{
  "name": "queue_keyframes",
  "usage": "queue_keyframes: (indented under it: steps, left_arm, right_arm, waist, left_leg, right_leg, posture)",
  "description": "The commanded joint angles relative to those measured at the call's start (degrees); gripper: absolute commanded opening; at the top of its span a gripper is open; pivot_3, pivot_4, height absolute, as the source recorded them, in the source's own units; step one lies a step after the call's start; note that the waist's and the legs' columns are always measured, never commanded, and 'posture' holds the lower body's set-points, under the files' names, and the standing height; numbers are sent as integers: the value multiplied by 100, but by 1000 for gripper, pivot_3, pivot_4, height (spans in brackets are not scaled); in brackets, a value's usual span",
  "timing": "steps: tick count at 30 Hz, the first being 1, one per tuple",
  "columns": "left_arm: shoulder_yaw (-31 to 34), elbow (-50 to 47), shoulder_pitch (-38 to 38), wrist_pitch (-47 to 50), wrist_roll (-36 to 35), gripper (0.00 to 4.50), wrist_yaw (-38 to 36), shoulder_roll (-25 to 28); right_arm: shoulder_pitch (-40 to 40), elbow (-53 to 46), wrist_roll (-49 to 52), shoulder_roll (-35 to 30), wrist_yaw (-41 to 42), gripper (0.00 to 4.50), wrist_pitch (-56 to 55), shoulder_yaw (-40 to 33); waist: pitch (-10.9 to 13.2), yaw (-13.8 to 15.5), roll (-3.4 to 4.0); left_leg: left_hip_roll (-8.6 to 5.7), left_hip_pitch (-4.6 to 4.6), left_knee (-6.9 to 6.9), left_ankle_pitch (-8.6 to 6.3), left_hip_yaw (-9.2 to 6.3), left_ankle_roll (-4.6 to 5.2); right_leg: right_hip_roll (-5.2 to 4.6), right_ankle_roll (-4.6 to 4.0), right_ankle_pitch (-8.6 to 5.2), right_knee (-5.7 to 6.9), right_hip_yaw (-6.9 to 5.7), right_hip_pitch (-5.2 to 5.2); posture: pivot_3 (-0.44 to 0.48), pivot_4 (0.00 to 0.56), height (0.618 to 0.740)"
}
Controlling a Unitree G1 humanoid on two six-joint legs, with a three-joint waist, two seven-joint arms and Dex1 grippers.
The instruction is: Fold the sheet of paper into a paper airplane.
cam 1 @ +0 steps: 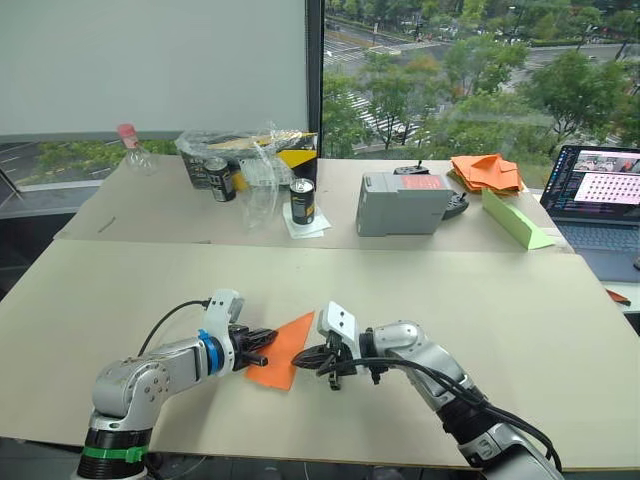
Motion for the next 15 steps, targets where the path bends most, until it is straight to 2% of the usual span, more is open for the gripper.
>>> queue_keyframes:
  steps: [1,8,15]
  left_arm:
    - [-154,123,91,169,148,0,49,36]
    - [-147,126,92,170,157,0,54,29]
    - [-136,137,81,155,166,0,55,31]
  right_arm:
    - [-64,280,-141,-4,-467,17,105,-239]
    - [-125,146,140,185,-504,17,310,-512]
    - [-61,-395,486,-205,-108,17,735,-504]
  waist:
    - [0,-4,0]
    - [0,-6,0]
    - [3,12,0]
  left_leg:
    - [0,1,-1,0,0,-1]
    - [0,1,-2,1,-1,-1]
    - [-1,-9,-1,1,-1,-1]
  right_leg:
    - [0,0,0,1,0,0]
    - [0,0,0,1,-1,-2]
    - [0,0,0,-7,-1,-5]
  posture:
    - [0,150,740]
    - [0,150,740]
    - [0,150,740]
